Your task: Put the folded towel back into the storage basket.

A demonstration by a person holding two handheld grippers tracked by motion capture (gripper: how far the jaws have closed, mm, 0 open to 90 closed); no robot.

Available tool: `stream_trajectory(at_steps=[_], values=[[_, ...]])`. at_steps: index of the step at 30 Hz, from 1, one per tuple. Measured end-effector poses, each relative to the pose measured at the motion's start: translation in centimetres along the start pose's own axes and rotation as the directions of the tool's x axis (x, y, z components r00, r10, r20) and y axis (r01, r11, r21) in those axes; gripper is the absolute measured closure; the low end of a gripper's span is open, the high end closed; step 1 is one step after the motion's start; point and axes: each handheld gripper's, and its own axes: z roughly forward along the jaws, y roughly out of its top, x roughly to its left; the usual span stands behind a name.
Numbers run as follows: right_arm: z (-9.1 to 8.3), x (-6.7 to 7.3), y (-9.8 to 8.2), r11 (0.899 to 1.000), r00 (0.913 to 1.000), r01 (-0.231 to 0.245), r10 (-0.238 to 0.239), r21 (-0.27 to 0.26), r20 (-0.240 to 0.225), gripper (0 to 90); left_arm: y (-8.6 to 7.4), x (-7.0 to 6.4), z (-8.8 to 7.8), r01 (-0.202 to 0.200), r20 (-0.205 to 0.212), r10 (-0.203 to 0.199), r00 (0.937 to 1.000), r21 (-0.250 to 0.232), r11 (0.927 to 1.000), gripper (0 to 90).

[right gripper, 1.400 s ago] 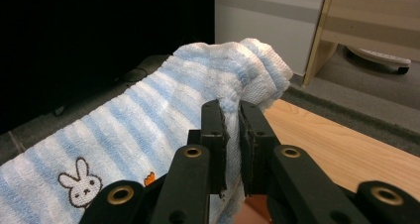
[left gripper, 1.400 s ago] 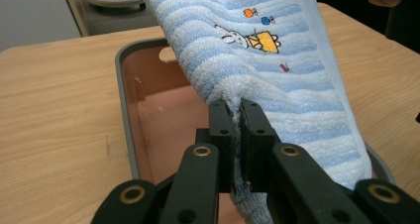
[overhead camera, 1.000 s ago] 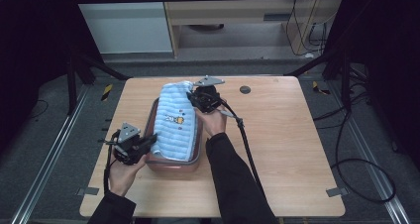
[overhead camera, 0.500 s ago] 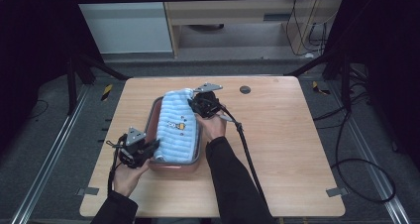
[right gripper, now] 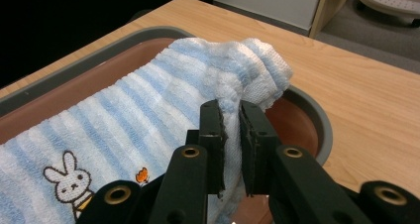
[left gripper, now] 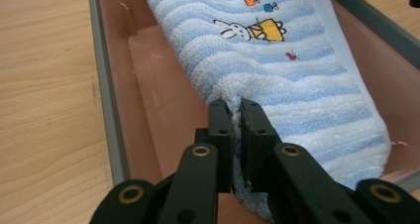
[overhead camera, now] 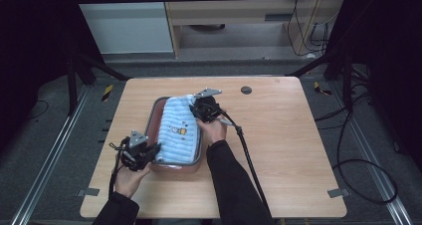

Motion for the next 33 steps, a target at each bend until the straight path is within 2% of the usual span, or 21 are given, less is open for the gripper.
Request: stream_trajectory(at_steps=[8, 10, 14, 17, 19, 23, 33], values=[[0.9, 0.0, -0.9, 0.999, 0.9999, 0.011, -0.011, 0.045, 0.010, 78.5, -0.1, 0.0, 0.4, -0.017, -0.022, 0.018, 0.9996, 0.018, 0.9997, 82.5], [1.1, 0.0, -1.0, 0.998, 0.9999, 0.014, -0.014, 0.063, 0.007, 75.2, -0.1, 0.0, 0.5, -0.018, -0.032, 0.018, 0.9993, 0.018, 0.9997, 79.7], [0.8, 0.0, -0.9, 0.997, 0.9985, 0.040, -0.043, 0.062, 0.034, 65.2, 0.1, 0.2, 0.1, -0.010, -0.038, 0.010, 0.9992, 0.005, 0.9999, 75.8], [0.0, -0.2, -0.6, 0.998, 0.9981, 0.040, -0.042, 0.037, 0.046, 57.7, 0.3, 0.4, -0.5, -0.004, -0.038, 0.003, 0.9993, -0.028, 0.9996, 71.2], [-0.8, -0.4, -0.5, 0.999, 0.9980, 0.036, -0.037, 0.019, 0.051, 55.7, 0.6, 0.4, -0.9, -0.001, -0.033, 0.000, 0.9995, -0.049, 0.9988, 69.5], [-2.6, -0.8, -0.3, 1.000, 0.9988, 0.023, -0.022, -0.020, 0.044, 48.7, 0.9, 0.3, -1.6, -0.007, -0.023, 0.005, 0.9997, -0.078, 0.9969, 65.3], [-8.1, -2.3, -0.6, 0.996, 0.9993, -0.003, 0.007, -0.085, 0.036, 27.9, 1.4, 0.3, -3.0, -0.025, 0.009, 0.026, 0.9996, -0.133, 0.9908, 53.3]])
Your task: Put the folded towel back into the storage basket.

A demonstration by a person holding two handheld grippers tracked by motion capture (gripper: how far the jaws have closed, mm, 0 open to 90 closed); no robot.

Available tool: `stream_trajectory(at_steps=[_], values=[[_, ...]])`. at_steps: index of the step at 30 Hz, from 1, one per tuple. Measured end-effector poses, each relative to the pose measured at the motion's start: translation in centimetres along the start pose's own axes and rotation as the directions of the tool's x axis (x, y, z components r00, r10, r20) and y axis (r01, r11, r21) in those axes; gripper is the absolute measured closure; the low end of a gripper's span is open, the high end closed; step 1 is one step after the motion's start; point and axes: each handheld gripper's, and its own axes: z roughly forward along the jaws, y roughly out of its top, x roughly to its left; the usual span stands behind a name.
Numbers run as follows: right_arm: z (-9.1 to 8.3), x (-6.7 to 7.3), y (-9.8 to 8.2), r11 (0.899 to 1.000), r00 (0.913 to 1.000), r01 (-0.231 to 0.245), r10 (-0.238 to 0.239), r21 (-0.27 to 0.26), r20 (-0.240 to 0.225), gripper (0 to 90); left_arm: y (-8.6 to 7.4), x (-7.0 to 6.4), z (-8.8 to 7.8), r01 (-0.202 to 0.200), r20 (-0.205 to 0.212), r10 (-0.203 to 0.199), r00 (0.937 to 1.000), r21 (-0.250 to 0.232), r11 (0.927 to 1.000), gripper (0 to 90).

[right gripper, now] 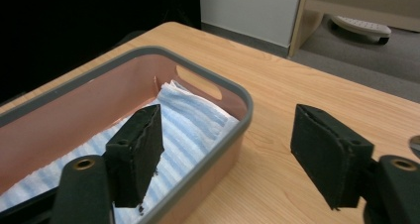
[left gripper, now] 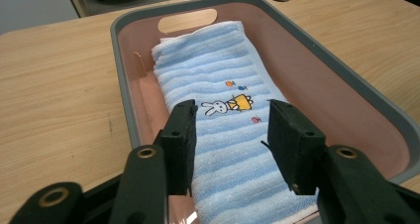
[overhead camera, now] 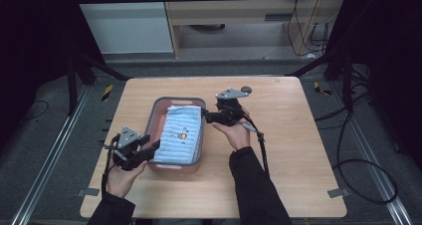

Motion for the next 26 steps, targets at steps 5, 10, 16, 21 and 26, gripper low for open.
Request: stream_trajectory(at_steps=[5, 10, 16, 21, 26], values=[[-2.7, -1.1, -0.6, 1.000, 0.9997, -0.004, 0.005, -0.009, 0.026, 24.5, -0.1, 0.3, -0.2, 0.010, -0.003, -0.010, 0.9999, -0.005, 0.9999, 48.6], [-4.9, -2.7, -1.8, 0.999, 0.9986, -0.038, 0.038, -0.019, 0.035, 22.6, -0.2, 0.8, -0.5, 0.009, -0.003, -0.009, 1.0000, -0.023, 0.9997, 43.1], [-7.2, -4.3, -3.4, 0.998, 0.9966, -0.054, 0.055, -0.014, 0.061, 20.9, -0.4, 1.7, -0.7, 0.015, -0.019, -0.016, 0.9997, -0.033, 0.9994, 35.5], [-9.1, -5.4, -5.1, 0.998, 0.9955, -0.061, 0.062, -0.010, 0.073, 19.7, -0.8, 2.5, -0.9, 0.018, -0.026, -0.018, 0.9995, -0.028, 0.9994, 31.3], [-11.0, -6.4, -6.7, 0.998, 0.9930, -0.069, 0.069, -0.001, 0.096, 19.0, -1.3, 3.4, -1.2, 0.038, -0.040, -0.039, 0.9984, -0.030, 0.9988, 28.8]])
